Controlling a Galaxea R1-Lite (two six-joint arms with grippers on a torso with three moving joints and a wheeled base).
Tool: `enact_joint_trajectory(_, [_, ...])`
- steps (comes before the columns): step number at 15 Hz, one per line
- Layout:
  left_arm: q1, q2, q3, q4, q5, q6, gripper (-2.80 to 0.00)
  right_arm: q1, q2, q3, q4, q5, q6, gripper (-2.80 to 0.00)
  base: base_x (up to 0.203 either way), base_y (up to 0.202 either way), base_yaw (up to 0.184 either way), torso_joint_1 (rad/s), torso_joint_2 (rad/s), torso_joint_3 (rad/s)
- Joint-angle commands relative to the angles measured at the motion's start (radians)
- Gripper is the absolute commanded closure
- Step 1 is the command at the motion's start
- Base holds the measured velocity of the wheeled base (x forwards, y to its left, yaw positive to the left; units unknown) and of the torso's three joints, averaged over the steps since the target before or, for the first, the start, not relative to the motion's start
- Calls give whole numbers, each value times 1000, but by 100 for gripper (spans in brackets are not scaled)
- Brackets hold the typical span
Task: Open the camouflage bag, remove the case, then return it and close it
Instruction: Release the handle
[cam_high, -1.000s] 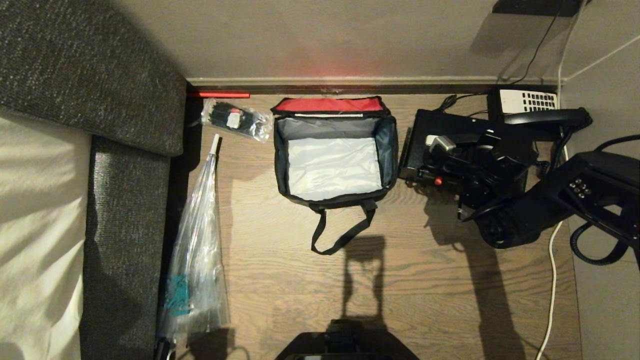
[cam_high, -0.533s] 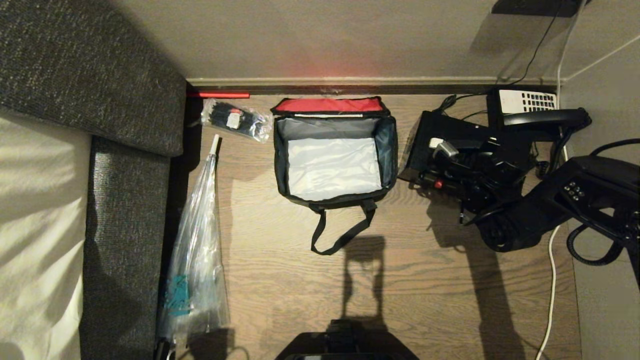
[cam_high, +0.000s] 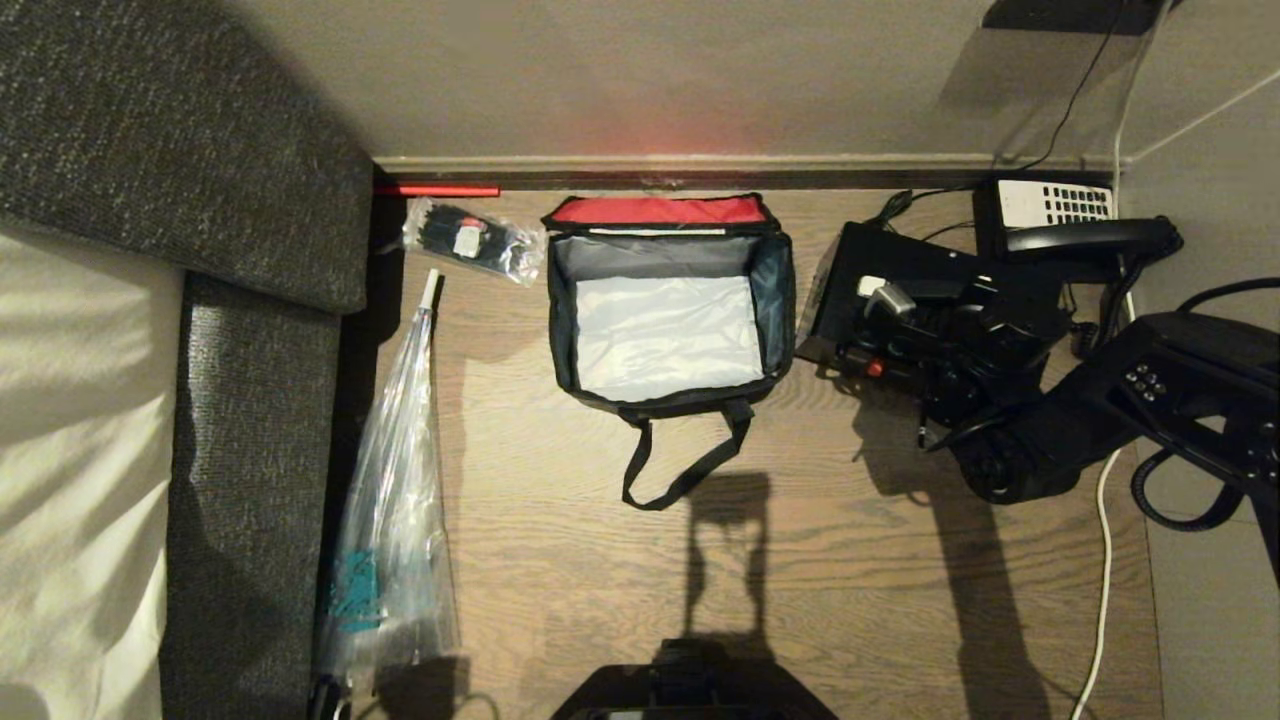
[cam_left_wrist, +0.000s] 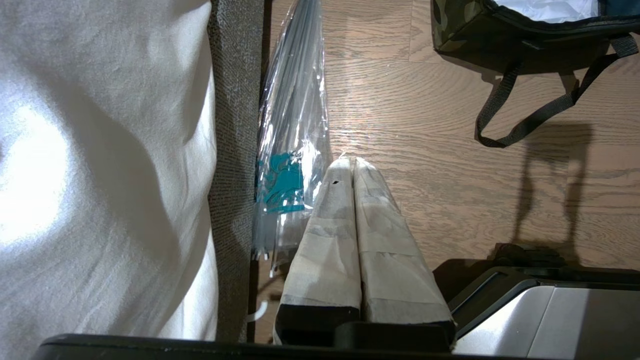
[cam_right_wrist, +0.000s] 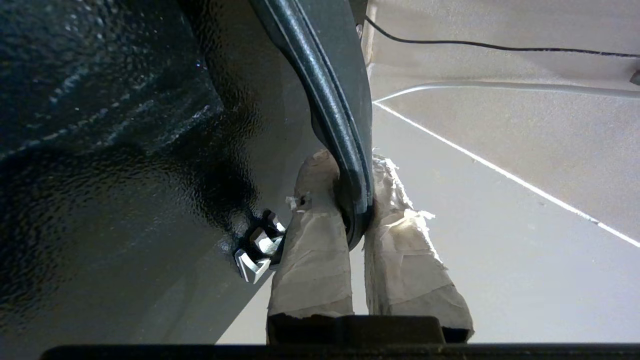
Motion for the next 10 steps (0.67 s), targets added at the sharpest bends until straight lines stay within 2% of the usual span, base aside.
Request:
enact_joint_trajectory(1, [0,1,1,0,1,0,0,0,6,4,-8,-2,-9,0,0,0,0,0,0,0])
enact_joint_trajectory(2, [0,1,1,-1,1,0,0,-5,6,4,-8,-2,-13,-280,0,0,0,0,0,0])
enact_joint_trajectory(7, [0,1,0,0,1,0,0,-7,1,21,-8,-2,-3,-280,0,0,0,0,0,0])
enact_joint_trajectory(10, [0,1,0,-1,1,0,0,-4,-46,85,-8,5,0,-280,0,0,0,0,0,0])
